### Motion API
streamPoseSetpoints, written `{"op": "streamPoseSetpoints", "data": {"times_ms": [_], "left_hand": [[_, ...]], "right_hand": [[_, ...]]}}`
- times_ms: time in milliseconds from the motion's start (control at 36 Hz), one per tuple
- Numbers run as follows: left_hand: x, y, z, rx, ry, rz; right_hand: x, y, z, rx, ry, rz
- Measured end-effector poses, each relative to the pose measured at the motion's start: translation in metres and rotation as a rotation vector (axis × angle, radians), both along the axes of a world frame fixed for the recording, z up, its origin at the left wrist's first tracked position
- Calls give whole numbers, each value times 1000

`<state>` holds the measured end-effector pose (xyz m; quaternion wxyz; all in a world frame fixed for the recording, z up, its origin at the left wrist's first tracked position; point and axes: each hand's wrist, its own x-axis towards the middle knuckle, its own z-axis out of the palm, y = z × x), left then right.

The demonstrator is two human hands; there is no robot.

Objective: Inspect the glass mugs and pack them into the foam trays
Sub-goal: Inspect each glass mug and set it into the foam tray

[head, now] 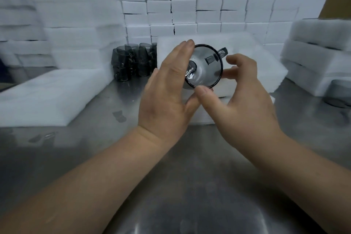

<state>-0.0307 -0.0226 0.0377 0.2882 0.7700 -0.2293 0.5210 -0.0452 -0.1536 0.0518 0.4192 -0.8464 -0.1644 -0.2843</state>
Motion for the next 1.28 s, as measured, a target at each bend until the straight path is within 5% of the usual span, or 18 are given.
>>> {"op": "streamPoseSetpoints", "data": {"times_ms": [278, 639, 1000, 1278], "left_hand": [[-2, -2, -1, -12, 51, 108], [-1, 11, -5, -188, 470, 150], [2, 18, -15, -112, 290, 176], [1, 17, -16, -121, 262, 158]], "right_hand": [[-7, 7, 5, -90, -88, 11], [2, 0, 0, -11, -144, 17], [17, -19, 7, 159, -421, -52], [25, -24, 5, 47, -361, -69]]}}
